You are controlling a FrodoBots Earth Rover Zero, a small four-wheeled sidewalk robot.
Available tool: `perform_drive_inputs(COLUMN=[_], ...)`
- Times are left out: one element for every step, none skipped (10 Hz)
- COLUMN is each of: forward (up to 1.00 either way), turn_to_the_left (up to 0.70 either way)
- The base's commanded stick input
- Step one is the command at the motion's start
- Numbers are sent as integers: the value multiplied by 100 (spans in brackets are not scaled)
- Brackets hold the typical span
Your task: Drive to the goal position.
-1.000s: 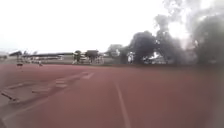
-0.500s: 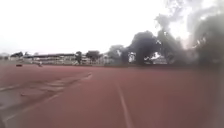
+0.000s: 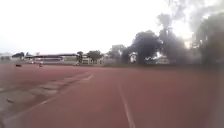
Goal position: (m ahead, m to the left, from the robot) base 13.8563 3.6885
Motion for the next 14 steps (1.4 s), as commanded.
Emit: perform_drive_inputs(forward=[70,70,70,70,70,70,70,70,70,70,70,70,70,70], turn_to_the_left=[0,-4,-16,-27,-2,-1,0,0,0,0,0,0,0,0])
